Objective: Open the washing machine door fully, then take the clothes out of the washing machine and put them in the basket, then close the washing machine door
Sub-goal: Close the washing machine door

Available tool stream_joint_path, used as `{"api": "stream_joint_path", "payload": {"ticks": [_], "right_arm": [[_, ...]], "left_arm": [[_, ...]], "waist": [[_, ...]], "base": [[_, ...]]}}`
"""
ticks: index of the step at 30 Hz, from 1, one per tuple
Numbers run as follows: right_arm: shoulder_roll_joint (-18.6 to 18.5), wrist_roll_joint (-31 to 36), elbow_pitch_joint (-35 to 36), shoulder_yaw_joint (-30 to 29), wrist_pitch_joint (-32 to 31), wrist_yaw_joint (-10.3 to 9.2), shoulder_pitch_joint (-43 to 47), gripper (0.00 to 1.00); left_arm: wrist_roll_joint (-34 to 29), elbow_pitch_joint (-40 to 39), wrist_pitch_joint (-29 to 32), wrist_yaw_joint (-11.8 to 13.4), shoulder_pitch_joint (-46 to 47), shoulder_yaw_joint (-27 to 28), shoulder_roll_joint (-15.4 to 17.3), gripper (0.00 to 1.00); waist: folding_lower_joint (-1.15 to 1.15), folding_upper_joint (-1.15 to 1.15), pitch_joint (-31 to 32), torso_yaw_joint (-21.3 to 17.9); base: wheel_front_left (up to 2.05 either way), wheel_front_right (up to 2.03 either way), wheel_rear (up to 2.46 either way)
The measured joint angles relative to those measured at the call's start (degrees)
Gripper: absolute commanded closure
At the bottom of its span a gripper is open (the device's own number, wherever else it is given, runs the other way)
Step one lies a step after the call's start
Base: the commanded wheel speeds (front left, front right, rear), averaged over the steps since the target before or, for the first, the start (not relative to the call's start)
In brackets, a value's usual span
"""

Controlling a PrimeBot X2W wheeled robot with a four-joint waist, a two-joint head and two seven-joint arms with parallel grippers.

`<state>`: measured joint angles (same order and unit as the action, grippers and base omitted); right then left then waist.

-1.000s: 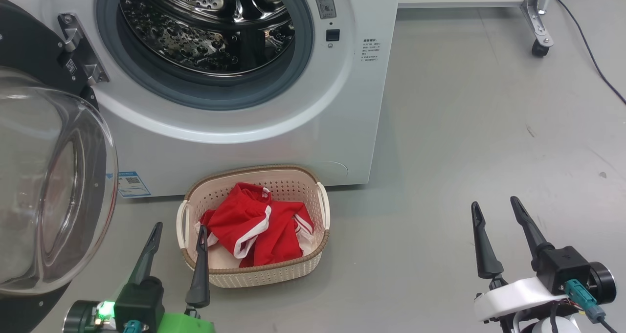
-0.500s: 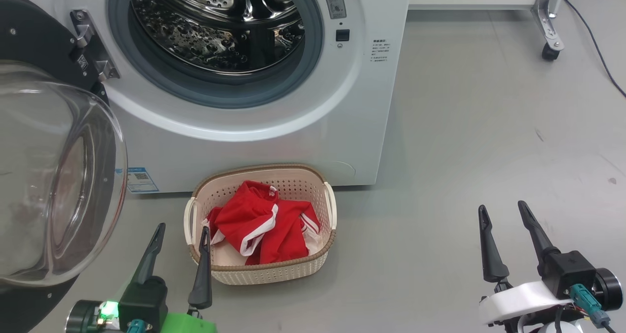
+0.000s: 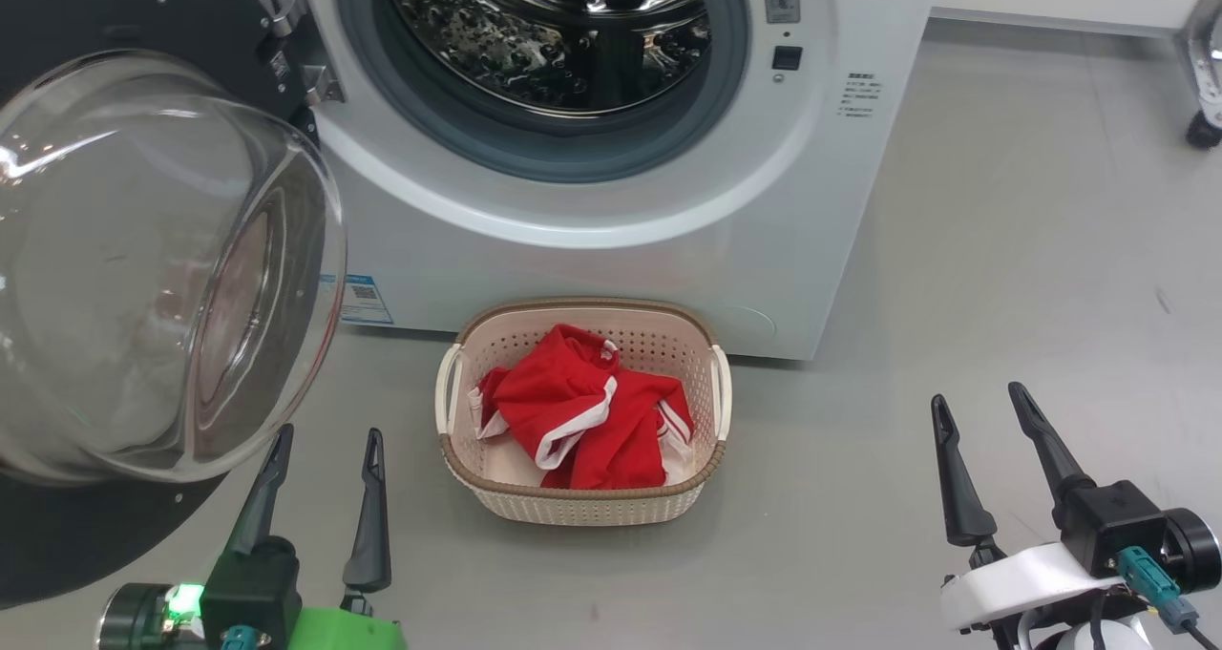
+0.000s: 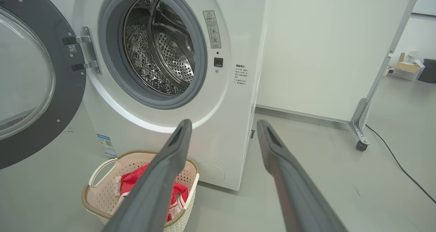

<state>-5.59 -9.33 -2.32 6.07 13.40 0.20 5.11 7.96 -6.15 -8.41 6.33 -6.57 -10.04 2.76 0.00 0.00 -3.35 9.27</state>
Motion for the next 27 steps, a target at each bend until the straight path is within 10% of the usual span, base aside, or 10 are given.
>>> {"api": "stream_joint_path", "payload": {"ticks": [27], "right_arm": [[0.1, 0.4, -0.2, 2.4, -2.3, 1.12, -0.2, 0.00]], "left_arm": [[0.7, 0.7, -0.6, 0.4, -2.1, 1.8, 0.0, 0.00]], "waist": [[0.00, 0.00, 0.8, 17.6]], "base": [[0.00, 0.00, 0.00]]}}
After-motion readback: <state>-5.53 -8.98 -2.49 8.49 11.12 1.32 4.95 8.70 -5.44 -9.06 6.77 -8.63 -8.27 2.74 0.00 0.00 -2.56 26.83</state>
